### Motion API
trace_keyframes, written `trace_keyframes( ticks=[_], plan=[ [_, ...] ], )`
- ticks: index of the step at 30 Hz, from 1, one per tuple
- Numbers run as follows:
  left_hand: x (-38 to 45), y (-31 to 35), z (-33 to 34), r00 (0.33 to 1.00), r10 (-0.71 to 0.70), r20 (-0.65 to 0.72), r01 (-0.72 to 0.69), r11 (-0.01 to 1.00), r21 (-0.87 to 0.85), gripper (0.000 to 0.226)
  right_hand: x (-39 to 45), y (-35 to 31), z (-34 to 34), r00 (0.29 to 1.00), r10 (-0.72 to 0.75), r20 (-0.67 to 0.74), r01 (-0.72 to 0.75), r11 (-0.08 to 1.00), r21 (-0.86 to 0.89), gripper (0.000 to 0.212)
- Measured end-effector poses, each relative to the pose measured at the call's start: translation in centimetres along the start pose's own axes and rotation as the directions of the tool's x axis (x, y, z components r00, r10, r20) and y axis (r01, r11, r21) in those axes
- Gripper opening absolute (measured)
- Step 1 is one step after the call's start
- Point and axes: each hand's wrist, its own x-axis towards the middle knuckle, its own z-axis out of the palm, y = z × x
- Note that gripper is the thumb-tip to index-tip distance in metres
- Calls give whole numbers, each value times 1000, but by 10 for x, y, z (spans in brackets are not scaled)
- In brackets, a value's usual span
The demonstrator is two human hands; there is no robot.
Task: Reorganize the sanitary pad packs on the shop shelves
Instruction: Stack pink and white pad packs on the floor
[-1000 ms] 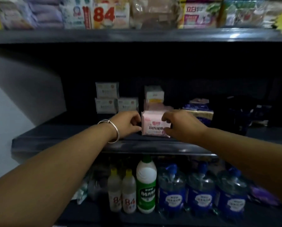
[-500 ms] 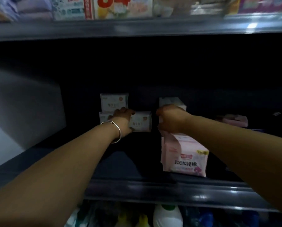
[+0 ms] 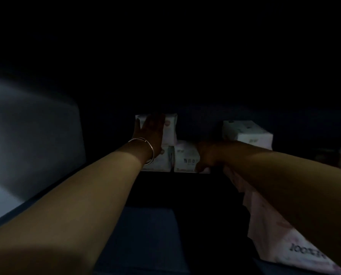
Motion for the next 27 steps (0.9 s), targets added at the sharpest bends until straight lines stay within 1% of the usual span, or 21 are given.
trace_keyframes(
  ticks=[1,3,5,8,10,12,14,15,17,19,21,22,25,27],
  plan=[
    [4,-1,3,1000,2,-5,-2,1000,3,99,7,0,3,1000,7,12,-7,1000,4,76],
    [7,-1,7,998,-18,-63,25,994,110,92,14,0,7,999,21,27,-21,1000,4,84],
    [9,0,4,988,-27,-155,64,969,238,79,16,1,9,999,11,33,-11,1000,-4,80],
    [11,1,-3,972,-24,-234,93,952,291,65,17,3,7,999,-30,12,31,999,-31,71],
    [11,1,-6,974,-31,-223,91,960,265,69,19,5,4,999,-37,-21,34,992,-118,75],
    [11,-3,-7,982,-27,-188,67,975,210,80,24,5,6,998,-29,-48,19,980,-198,87],
    [10,-8,-9,990,-6,-138,24,991,129,87,25,4,8,999,-36,-38,29,983,-184,97],
    [9,-11,-9,993,11,-119,3,993,120,89,25,4,9,999,-35,-36,29,987,-161,101],
    [5,-15,-13,994,42,-100,-25,986,162,96,25,4,9,999,-16,-30,11,988,-156,105],
    [1,-16,-14,993,76,-86,-53,970,238,96,27,4,10,999,52,-14,-54,980,-190,105],
    [-3,-16,-13,991,102,-81,-76,958,276,91,28,2,12,993,119,-1,-115,963,-245,101],
    [-4,-15,-12,991,107,-80,-81,959,273,89,27,1,14,993,120,0,-117,964,-240,96],
    [-9,-15,-7,989,121,-88,-96,964,248,80,24,-2,19,999,36,-15,-38,988,-151,71],
    [-14,-14,-6,989,103,-102,-78,970,229,77,18,-5,14,998,10,-66,-19,991,-130,64]
  ],
)
